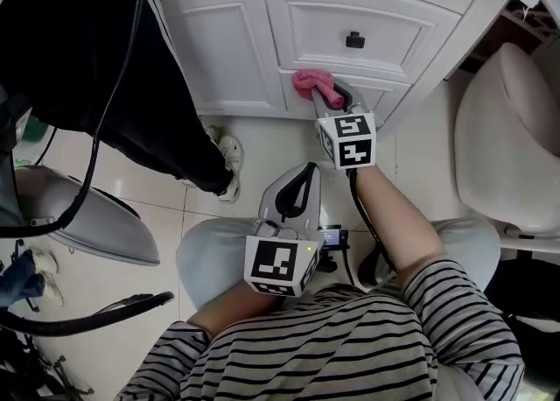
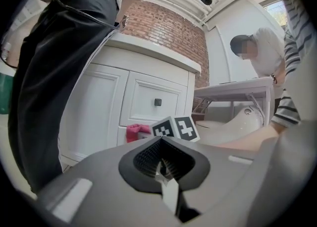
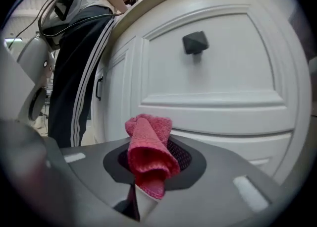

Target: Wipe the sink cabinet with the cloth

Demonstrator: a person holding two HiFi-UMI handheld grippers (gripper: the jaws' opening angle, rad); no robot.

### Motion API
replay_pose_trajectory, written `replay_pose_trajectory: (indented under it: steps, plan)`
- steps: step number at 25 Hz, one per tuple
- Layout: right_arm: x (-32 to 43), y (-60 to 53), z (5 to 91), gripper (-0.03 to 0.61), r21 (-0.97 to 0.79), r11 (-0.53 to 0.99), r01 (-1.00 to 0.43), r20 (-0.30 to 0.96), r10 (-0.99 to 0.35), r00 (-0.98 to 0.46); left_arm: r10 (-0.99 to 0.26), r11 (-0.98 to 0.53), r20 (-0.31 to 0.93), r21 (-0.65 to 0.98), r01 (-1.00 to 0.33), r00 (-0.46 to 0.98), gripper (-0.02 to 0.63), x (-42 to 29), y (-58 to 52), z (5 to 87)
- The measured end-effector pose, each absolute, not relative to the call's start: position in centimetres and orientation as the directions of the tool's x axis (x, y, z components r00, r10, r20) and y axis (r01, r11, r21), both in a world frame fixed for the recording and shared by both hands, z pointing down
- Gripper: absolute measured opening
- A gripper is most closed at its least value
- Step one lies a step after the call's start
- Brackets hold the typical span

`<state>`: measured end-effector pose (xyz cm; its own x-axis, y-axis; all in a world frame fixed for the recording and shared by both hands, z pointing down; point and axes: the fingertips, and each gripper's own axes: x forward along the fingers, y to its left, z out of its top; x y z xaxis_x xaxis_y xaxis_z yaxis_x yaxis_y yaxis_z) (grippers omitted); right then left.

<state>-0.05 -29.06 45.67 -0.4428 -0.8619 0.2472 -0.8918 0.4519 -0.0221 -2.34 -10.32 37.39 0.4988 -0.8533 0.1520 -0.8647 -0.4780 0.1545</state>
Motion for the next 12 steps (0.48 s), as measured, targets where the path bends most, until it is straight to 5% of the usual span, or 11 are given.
replay_pose_trajectory:
  steps: [12]
  plan:
    - [18.5,-26.4,46.1,0.094,-0.061,0.061,-0.996,0.260,-0.963,-0.075,-0.849,-0.493,0.141,0.131,-0.860,0.509,-0.006,-1.6,-9.5,36.9]
